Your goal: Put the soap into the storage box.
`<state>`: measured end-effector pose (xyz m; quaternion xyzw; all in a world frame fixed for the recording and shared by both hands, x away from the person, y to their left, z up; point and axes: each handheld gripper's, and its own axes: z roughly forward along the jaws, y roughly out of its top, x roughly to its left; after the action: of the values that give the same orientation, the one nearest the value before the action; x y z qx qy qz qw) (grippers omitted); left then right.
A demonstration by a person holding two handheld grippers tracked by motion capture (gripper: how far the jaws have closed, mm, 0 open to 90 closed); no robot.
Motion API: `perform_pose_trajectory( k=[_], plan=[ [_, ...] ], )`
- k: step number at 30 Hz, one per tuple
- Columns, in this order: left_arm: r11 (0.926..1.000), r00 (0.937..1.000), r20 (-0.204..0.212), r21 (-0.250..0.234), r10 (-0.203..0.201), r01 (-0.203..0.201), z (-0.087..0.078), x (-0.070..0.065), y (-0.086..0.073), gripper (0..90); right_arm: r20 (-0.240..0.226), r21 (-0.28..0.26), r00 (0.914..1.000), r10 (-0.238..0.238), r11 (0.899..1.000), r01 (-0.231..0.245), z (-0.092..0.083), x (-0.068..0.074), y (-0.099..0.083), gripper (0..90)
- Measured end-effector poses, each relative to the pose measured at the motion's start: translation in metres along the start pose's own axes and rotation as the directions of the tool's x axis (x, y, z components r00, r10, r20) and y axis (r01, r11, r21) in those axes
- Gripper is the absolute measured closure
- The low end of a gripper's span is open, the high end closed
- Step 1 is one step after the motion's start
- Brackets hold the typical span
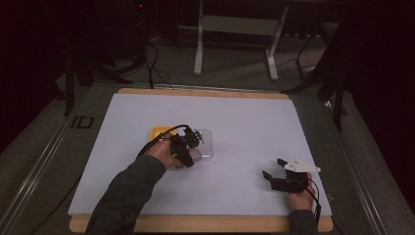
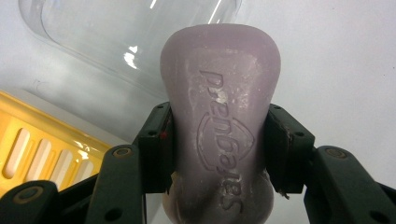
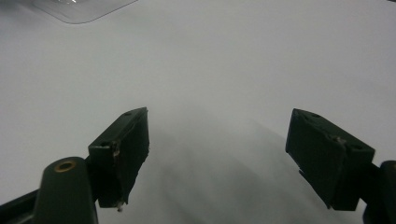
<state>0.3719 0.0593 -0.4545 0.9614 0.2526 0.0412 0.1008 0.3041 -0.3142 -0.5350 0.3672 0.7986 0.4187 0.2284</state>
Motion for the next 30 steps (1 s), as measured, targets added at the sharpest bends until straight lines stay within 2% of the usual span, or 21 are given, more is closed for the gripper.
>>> perform_pose_trajectory(
  k=[30],
  plan=[
    [0.9982, 0.9983, -0.005, -0.015, -0.059, 0.059, -0.005, 0.012, -0.005, 49.8, 0.000, 0.000, 1.0000, 0.000, 1.000, 0.000, 0.000, 0.000, 0.000, 21.2]
  ],
)
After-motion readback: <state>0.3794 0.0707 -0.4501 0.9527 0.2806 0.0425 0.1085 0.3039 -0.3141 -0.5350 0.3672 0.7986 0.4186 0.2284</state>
